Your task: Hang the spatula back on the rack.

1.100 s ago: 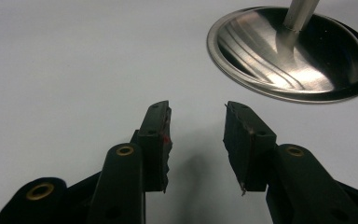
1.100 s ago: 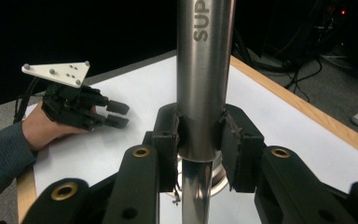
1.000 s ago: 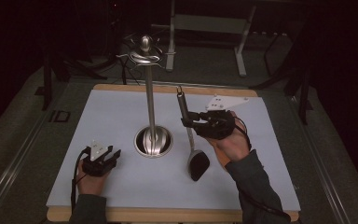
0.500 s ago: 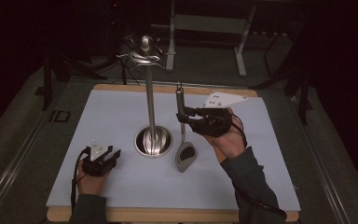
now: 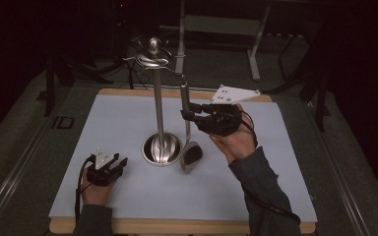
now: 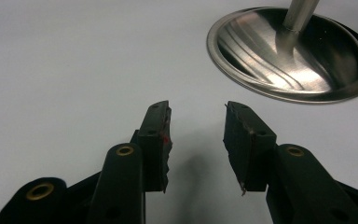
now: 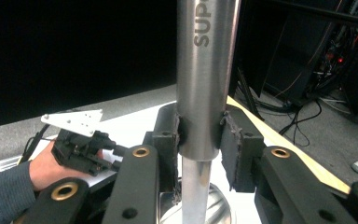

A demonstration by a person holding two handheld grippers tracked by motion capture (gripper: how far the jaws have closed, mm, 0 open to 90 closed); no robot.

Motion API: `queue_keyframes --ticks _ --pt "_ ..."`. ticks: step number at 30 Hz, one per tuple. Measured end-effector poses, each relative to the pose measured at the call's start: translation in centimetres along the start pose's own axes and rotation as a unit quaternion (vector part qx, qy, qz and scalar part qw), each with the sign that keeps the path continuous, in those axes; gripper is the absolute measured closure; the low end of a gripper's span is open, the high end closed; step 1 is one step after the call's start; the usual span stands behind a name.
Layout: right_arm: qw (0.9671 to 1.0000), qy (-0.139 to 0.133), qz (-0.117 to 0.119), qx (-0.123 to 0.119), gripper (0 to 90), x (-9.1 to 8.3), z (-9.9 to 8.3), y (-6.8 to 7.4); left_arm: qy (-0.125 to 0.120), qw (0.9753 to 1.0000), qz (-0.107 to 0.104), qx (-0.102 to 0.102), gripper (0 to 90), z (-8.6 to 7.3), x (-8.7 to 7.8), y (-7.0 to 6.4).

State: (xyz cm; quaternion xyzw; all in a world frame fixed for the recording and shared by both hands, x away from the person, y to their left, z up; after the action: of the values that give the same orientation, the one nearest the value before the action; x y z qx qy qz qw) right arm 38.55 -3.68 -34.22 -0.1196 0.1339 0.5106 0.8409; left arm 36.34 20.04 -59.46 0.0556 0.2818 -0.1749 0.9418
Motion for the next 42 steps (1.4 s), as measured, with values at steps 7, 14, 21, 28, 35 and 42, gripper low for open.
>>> queue_keyframes --ticks 7,14,21,28,35,42 --pt "1.0000 -0.001 0.000 -0.003 69.4 0.7 1.1 0.1 0.000 1.0000 0.000 0.000 61.1 0.0 0.0 0.0" --pt "1.0000 0.002 0.000 0.000 69.4 1.6 1.7 0.1 0.000 1.0000 -0.001 0.000 61.1 0.0 0.0 0.0" --pt "0.9999 0.011 0.000 0.004 69.3 2.6 1.6 0.1 0.000 1.0000 -0.001 0.000 61.1 0.0 0.0 0.0" --pt "0.9999 0.013 0.003 0.010 68.6 3.1 1.2 0.0 -0.001 1.0000 -0.001 0.000 61.0 0.0 0.0 0.0" --pt "0.9999 0.010 0.000 0.004 64.9 2.4 1.3 -0.1 0.000 1.0000 -0.001 0.001 61.0 0.0 0.0 0.0" --pt "0.9994 0.029 -0.015 -0.014 64.3 1.2 0.5 -0.6 -0.001 1.0000 -0.001 0.000 61.0 0.0 0.0 0.0"
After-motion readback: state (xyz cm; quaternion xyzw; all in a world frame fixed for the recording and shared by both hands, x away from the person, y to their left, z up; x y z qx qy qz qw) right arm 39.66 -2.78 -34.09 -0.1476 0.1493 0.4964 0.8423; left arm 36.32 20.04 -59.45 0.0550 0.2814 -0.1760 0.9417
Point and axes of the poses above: each handheld gripper's, and its own axes: x roughly forward along the jaws, z roughly out of its top, y roughly to its left, the point moved 10 cm from there along x, roughly forward along the jaws, and after that the axes turned 2 degrees about -x, right-handed, at the moved point
